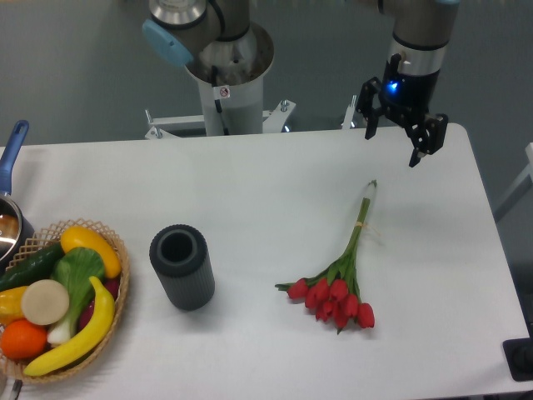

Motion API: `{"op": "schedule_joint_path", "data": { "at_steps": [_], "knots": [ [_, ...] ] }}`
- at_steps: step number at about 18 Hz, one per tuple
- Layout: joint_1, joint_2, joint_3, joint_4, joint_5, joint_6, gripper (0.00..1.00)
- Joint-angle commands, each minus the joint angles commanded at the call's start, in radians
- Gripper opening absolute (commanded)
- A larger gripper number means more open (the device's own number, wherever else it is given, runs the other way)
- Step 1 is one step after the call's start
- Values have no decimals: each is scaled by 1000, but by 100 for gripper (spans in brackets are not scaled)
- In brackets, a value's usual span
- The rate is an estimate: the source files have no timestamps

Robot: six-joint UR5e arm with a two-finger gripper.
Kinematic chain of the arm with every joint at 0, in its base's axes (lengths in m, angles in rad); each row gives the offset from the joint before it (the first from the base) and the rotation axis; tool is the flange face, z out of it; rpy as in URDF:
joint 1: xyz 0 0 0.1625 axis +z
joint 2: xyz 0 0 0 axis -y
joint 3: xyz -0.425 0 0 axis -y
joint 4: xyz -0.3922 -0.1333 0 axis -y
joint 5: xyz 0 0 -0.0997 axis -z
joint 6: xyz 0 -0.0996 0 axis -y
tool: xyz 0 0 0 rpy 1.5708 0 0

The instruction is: Pick up the flowers from the table

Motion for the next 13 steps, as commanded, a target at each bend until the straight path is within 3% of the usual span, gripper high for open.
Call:
{"op": "schedule_joint_path", "data": {
  "at_steps": [10, 13],
  "knots": [
    [0, 5, -20, 0, 0, -34, 100],
    [-2, -2, -21, 26, 3, -75, 100]
  ]
}}
